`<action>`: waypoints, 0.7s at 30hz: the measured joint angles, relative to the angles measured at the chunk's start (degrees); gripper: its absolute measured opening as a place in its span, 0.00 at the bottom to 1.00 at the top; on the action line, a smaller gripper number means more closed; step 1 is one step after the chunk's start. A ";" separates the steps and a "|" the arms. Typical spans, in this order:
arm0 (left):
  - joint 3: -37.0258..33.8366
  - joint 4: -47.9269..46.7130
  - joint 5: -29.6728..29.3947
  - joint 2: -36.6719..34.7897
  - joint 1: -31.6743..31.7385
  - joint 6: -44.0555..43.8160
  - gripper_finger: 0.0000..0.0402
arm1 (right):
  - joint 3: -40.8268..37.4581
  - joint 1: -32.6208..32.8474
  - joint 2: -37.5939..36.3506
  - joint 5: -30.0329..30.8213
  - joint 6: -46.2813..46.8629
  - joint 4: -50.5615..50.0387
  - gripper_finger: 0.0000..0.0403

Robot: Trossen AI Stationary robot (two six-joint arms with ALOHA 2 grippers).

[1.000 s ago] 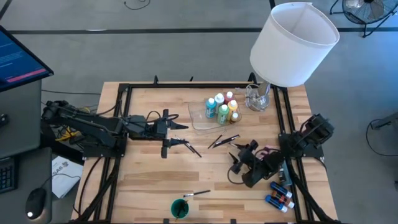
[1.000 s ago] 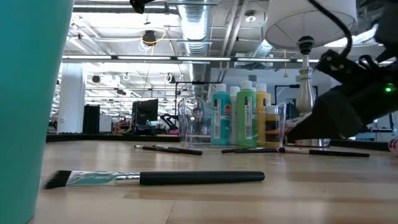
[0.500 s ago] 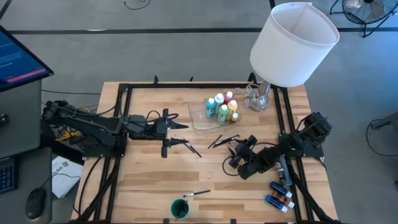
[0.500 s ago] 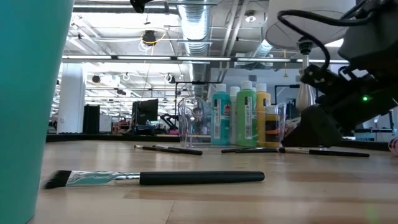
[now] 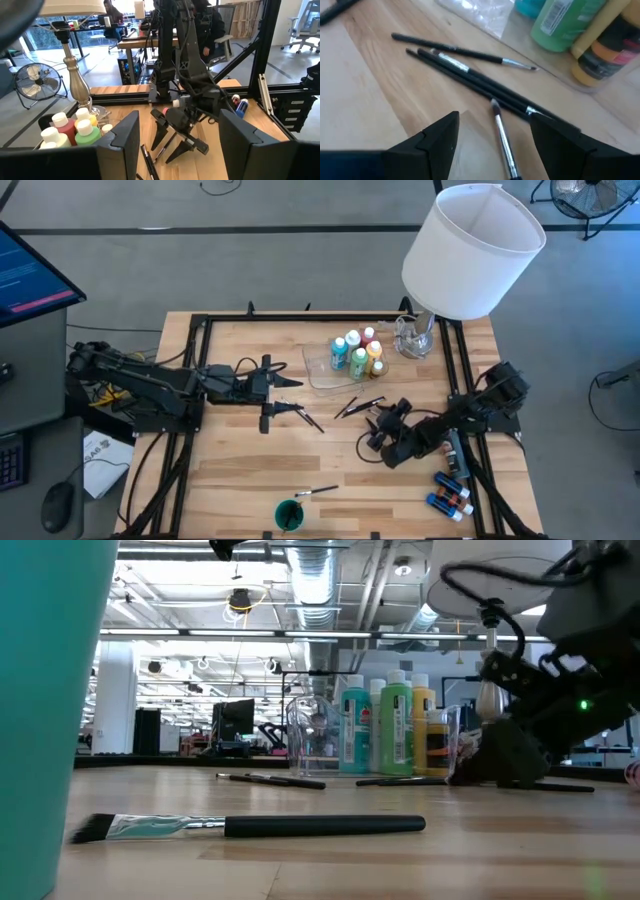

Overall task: Pick & Place Paint Supplies
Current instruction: Put the silver paintbrush into the green cup

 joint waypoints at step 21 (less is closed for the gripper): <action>0.00 0.13 0.00 -0.02 0.00 -0.02 0.41 | 0.29 -0.29 7.42 0.31 -2.05 10.89 0.16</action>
